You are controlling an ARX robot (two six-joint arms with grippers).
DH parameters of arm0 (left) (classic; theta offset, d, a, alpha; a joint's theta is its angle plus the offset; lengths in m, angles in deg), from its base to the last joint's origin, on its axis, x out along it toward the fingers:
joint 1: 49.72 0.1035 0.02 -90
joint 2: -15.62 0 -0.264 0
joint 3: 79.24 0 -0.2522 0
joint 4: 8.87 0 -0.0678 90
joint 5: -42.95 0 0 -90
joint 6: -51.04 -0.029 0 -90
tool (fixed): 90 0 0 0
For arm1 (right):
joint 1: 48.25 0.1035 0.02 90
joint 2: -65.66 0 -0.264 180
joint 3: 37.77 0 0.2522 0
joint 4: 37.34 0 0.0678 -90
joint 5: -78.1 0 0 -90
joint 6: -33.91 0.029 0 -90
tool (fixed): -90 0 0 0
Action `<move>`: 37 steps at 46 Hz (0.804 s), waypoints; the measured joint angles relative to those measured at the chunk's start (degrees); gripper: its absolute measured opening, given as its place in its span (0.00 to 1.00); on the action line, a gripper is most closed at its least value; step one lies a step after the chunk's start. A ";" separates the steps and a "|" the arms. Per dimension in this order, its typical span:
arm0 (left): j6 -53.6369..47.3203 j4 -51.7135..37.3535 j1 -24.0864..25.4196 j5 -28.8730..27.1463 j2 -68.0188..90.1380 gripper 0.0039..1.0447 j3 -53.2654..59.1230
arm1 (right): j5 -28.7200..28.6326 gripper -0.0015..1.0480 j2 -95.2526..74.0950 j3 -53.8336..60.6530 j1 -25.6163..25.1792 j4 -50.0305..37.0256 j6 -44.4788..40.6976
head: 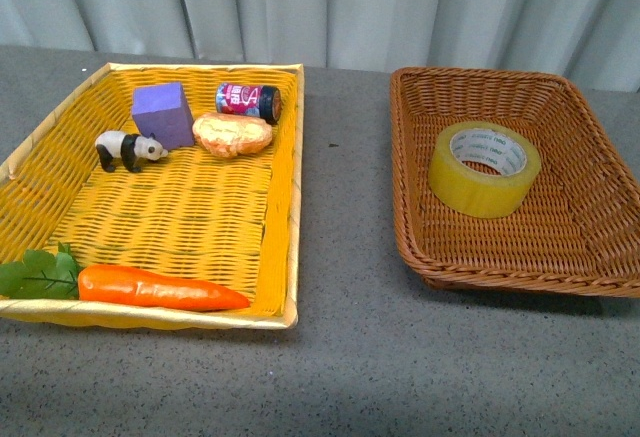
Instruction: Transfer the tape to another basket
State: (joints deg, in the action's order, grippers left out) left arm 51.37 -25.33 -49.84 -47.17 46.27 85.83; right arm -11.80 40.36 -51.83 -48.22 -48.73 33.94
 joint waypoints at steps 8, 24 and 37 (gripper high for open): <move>0.00 6.03 0.00 0.00 -6.47 0.03 0.02 | -0.13 0.01 5.53 0.00 0.00 5.25 0.00; 0.00 14.19 0.00 0.00 -14.86 0.03 0.02 | -0.15 0.01 12.46 0.00 0.00 12.09 0.00; 0.00 19.65 0.00 -0.02 -20.26 0.03 0.02 | -0.17 0.01 24.35 -0.04 0.00 24.76 -0.02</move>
State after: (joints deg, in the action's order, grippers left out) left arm 51.37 -5.68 -49.84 -47.19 26.01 85.85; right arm -11.98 64.71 -51.87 -48.22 -23.97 33.92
